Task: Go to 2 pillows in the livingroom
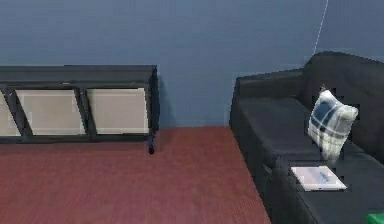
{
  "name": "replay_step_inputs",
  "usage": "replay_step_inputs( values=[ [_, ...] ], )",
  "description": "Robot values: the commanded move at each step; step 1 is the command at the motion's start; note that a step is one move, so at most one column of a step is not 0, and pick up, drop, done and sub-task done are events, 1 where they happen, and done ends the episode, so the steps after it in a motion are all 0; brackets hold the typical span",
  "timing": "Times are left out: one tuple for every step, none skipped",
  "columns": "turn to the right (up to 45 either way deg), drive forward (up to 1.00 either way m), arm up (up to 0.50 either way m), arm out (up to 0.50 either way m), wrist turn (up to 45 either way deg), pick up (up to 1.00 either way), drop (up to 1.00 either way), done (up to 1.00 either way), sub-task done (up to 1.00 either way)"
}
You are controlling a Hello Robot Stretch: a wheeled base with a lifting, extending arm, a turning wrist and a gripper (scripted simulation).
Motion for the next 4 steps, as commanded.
replay_step_inputs(
  values=[
    [0.0,0.60,0.00,0.00,0.0,0.00,0.00,0.00,0.00],
    [45.0,0.00,0.00,0.00,0.0,0.00,0.00,0.00,0.00],
    [9.0,0.00,0.00,0.00,0.0,0.00,0.00,0.00,0.00],
    [0.0,0.00,0.00,0.00,0.0,0.00,0.00,1.00,0.00]
  ],
)
